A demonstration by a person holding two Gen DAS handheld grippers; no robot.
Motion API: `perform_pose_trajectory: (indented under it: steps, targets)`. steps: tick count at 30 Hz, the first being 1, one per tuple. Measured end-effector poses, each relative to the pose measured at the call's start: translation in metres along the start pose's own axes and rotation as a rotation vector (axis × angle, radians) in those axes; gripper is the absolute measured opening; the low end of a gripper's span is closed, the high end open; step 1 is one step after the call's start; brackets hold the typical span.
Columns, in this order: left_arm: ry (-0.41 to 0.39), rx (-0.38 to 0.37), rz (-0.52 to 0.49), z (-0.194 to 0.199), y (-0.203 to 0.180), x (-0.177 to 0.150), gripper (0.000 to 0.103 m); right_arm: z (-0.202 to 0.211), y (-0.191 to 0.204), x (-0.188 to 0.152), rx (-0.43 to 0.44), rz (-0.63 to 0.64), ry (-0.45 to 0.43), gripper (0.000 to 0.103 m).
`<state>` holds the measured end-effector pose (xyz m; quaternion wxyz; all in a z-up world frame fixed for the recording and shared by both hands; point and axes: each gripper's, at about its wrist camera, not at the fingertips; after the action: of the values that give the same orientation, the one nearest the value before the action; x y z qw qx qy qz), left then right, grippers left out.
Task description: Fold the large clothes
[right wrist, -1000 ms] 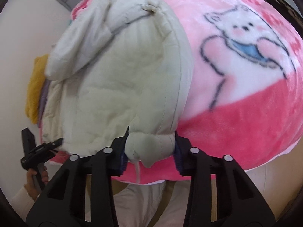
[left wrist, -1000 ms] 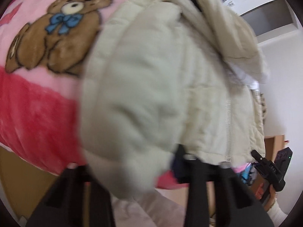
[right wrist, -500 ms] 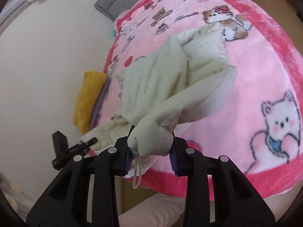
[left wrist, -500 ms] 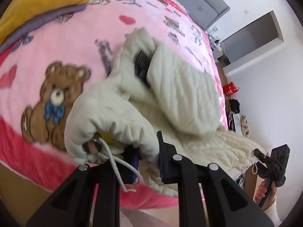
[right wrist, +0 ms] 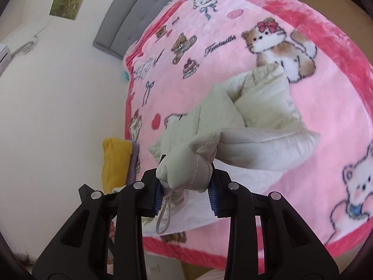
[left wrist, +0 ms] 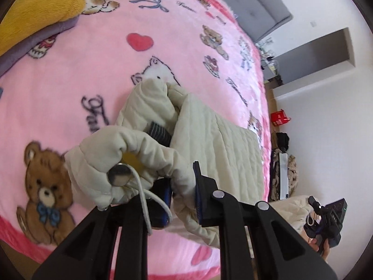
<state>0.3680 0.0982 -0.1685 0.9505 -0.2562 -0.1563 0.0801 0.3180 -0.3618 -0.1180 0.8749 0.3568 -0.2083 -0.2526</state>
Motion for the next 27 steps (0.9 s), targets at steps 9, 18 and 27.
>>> perform_pose_trajectory:
  steps: [9,18,27]
  targets:
    - [-0.077,0.129,0.073,-0.057,-0.011,0.060,0.016,-0.076,-0.003,0.082,-0.109,0.105,-0.024,0.030]
    - [-0.078,0.312,0.086,-0.136,-0.019,0.113,0.016,-0.174,-0.031,0.149,-0.293,0.124,0.085,0.030]
    - [-0.033,0.250,-0.052,-0.145,-0.019,0.130,0.022,-0.222,-0.055,0.157,-0.395,0.101,0.238,0.030]
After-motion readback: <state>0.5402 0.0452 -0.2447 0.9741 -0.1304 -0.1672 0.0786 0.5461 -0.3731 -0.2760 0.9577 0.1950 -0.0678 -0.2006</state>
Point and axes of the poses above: each gripper's, at about its wrist camera, not at the fingertips, and z roughly against the way its jaws point, y to its left, x to its top, and after that the axes turned 6 degrees about -z, right-handed
